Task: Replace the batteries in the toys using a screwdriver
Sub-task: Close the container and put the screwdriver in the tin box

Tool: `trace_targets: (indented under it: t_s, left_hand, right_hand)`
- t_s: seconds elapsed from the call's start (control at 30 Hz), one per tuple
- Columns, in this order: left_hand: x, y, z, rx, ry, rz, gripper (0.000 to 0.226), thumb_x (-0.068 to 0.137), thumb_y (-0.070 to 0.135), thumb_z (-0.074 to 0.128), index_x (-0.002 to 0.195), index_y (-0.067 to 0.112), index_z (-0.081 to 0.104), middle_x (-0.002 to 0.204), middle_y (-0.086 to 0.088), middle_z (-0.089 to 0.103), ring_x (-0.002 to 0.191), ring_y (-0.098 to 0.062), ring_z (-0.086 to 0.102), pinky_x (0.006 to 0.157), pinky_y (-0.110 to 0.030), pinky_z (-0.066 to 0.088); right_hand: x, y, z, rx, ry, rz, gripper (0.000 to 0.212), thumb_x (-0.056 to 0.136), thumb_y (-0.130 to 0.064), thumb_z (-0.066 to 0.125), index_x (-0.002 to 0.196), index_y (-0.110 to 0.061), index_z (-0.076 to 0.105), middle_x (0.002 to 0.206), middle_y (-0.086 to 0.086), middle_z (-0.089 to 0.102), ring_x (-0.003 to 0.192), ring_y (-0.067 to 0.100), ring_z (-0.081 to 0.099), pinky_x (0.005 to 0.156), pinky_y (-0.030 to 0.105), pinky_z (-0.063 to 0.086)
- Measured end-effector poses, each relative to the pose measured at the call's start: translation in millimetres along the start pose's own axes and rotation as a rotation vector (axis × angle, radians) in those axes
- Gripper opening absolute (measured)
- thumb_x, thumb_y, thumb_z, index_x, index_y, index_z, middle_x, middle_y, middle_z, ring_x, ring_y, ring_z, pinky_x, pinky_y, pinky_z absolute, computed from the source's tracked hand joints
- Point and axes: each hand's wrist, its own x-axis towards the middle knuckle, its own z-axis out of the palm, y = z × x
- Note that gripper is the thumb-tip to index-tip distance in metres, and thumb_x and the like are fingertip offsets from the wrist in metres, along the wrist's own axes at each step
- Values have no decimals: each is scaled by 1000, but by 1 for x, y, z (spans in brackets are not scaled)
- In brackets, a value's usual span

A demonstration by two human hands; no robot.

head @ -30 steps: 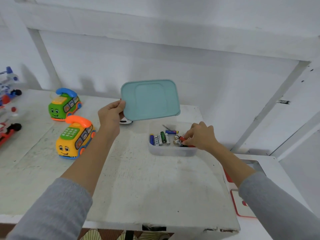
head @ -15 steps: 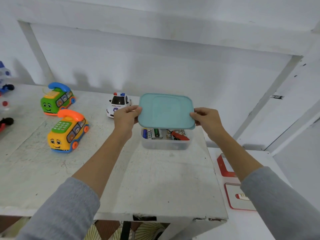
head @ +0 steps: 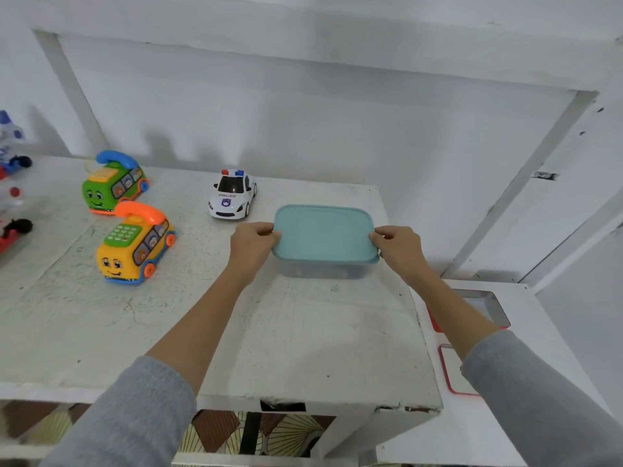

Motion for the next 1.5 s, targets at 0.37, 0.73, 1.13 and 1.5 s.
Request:
trace_targets:
  t_s: [0.37,0.73,1.13,1.5]
  left_hand:
    - [3,-17,2,-63,-66,-9,31,96,11,56,125,4,59,98,-10,67,83,-22,63,75,-27,56]
    - [6,-19,-1,9,-136,94,40,97,11,53,136,17,47,79,-2,54,65,-12,54,56,-12,48]
    - [30,-20,0,-1,-294,104,41,100,18,49,140,19,44,73,-3,41,58,-11,41,46,-15,37]
    - [36,-16,-4,33,-369,68,37,100,16,47,137,21,46,72,-3,42,57,-12,38,48,-19,34]
  right_hand:
    - [2,19,10,179,-118,13,30,98,-17,40,125,-9,52,78,-3,51,65,10,45,54,17,40]
    - [4,23,14,174,-82,-48,35,97,-14,42,131,-18,45,72,0,44,65,10,43,60,19,39]
    - [22,10,15,7,-167,-90,43,95,-36,46,136,-24,38,123,2,50,85,15,52,53,7,41]
    - [27,6,12,-165,-266,-84,39,98,-36,38,134,-22,34,108,5,48,89,22,51,65,24,40]
